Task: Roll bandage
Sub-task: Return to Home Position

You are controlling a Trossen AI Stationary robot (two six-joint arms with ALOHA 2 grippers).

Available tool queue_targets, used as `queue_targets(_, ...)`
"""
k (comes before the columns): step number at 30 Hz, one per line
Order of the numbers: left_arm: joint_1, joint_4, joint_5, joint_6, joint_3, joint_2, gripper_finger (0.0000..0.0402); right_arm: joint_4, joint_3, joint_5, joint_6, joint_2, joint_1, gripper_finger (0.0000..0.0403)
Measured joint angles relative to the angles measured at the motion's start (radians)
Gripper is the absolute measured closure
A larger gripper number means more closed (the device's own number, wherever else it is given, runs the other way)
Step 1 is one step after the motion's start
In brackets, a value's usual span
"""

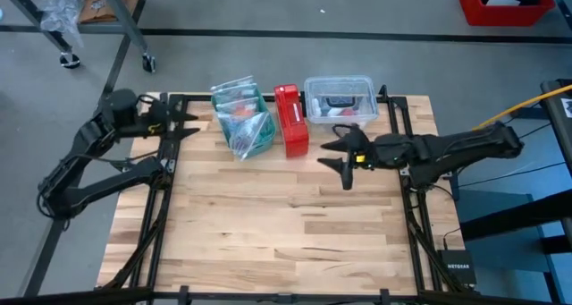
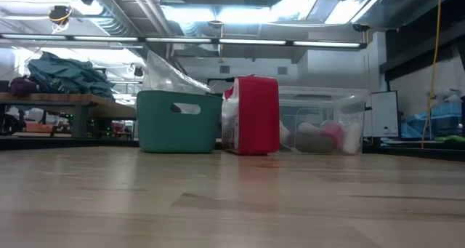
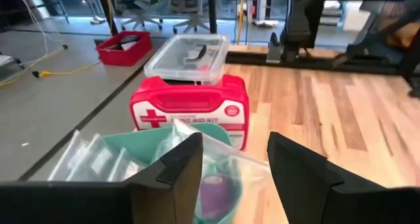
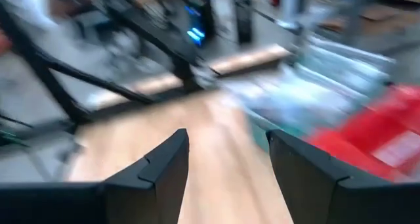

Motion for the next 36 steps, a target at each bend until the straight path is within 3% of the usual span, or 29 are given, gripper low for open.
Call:
queue_targets(8,0.000,0.070,-0.009,-0.079,-0.128,-0.080,0.0237,-0.293,-0.081,0.193,-0.001,-0.102,0.000,0.0191)
queue_targets(14,0.000,0.078,-0.052,-0.094,-0.278,-0.076,0.0237,-0.311,-0.274,0.236,0.121,-0.239,0.000,0.0191)
queue_targets(20,0.000,0.159,-0.067,-0.114,-0.282,-0.021,0.0237,-0.248,-0.434,0.211,0.232,-0.354,0.000,0.0191)
queue_targets(26,-0.001,0.385,-0.065,-0.130,-0.432,-0.024,0.0237,-0.112,-0.560,0.210,0.204,-0.414,0.000,0.0191)
queue_targets(29,-0.001,0.531,-0.045,-0.155,-0.549,-0.024,0.0237,-0.073,-0.610,0.210,0.274,-0.432,0.000,0.0191)
queue_targets(36,-0.001,1.057,-0.015,-0.265,-0.796,-0.024,0.0237,-0.064,-0.641,0.121,0.462,-0.441,0.001,0.0191)
